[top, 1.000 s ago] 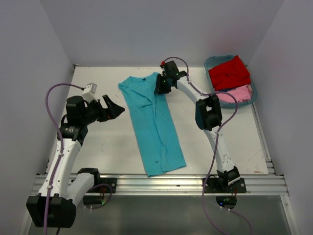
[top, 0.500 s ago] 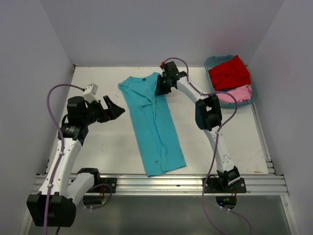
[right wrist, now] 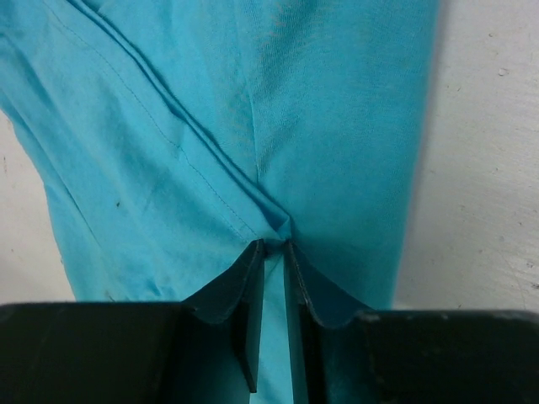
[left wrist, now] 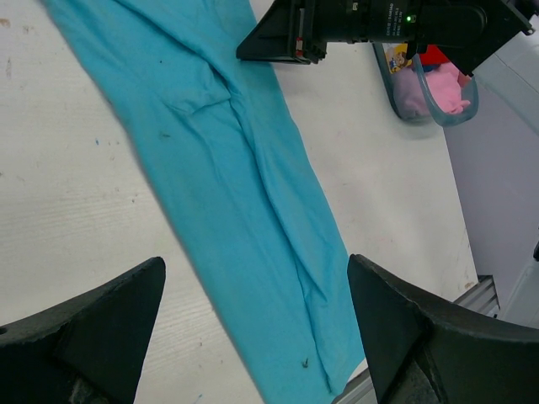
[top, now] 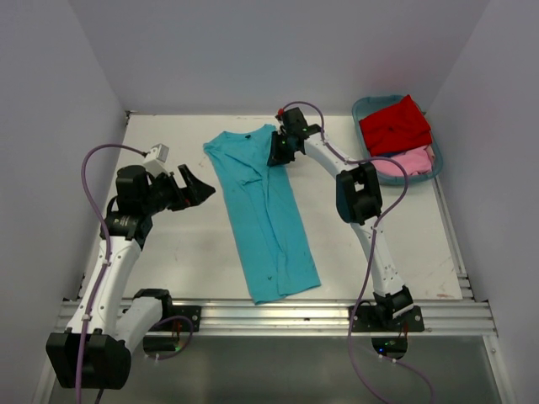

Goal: Fold and stack the t-shirts
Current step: Rotate the tshirt 90 degrees

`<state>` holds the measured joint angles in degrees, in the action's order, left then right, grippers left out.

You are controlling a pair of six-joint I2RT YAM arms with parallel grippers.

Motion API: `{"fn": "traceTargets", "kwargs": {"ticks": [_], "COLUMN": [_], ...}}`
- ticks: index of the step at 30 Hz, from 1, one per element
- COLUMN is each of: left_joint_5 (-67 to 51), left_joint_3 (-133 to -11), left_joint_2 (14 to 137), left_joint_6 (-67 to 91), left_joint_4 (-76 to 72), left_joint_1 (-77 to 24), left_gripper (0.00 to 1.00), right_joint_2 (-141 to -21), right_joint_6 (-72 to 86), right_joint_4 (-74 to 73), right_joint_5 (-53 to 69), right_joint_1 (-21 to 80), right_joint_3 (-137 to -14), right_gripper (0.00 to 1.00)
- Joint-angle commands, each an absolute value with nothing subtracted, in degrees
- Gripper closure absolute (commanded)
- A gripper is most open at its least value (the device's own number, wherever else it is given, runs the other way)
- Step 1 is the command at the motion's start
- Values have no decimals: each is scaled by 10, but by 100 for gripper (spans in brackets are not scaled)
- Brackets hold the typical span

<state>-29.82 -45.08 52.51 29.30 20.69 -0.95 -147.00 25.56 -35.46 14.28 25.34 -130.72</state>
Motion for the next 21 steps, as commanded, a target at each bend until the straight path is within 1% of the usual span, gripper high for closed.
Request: {"fn": "traceTargets", "kwargs": {"ticks": [1, 2, 3, 5, 6, 13, 17, 21], "left_joint_5": [-298, -297, -297, -297, -297, -296, -296, -295], "left_joint_3": [-440, -440, -440, -440, -440, -439, -437, -434], "left_joint_2": [522, 522, 520, 520, 520, 519, 519, 522], "left_joint_6": [277, 278, 278, 278, 278, 278, 277, 277], "left_joint_4": [196, 196, 195, 196, 196, 196, 196, 196], "left_joint_1": [-12, -12, -12, -12, -12, -12, -12, -12], "left_gripper": [7, 7, 7, 7, 7, 8, 8, 8], "right_joint_2": [-1479, -1479, -1479, -1473, -1470, -1403, -1347, -1324], "right_joint_6": [259, 259, 259, 259, 260, 259, 271, 293], "right_joint_4": [-342, -338, -337, -331, -330, -276, -211, -157], "right_joint_5": [151, 155, 156, 158, 159, 181, 208, 246], "right_joint_1": [252, 252, 253, 252, 252, 253, 253, 253], "right_joint_3": [-1301, -1300, -1296, -1290, -1283, -1211, -1145, -1104], "right_gripper": [82, 85, 92, 99, 100, 100, 100, 100]}}
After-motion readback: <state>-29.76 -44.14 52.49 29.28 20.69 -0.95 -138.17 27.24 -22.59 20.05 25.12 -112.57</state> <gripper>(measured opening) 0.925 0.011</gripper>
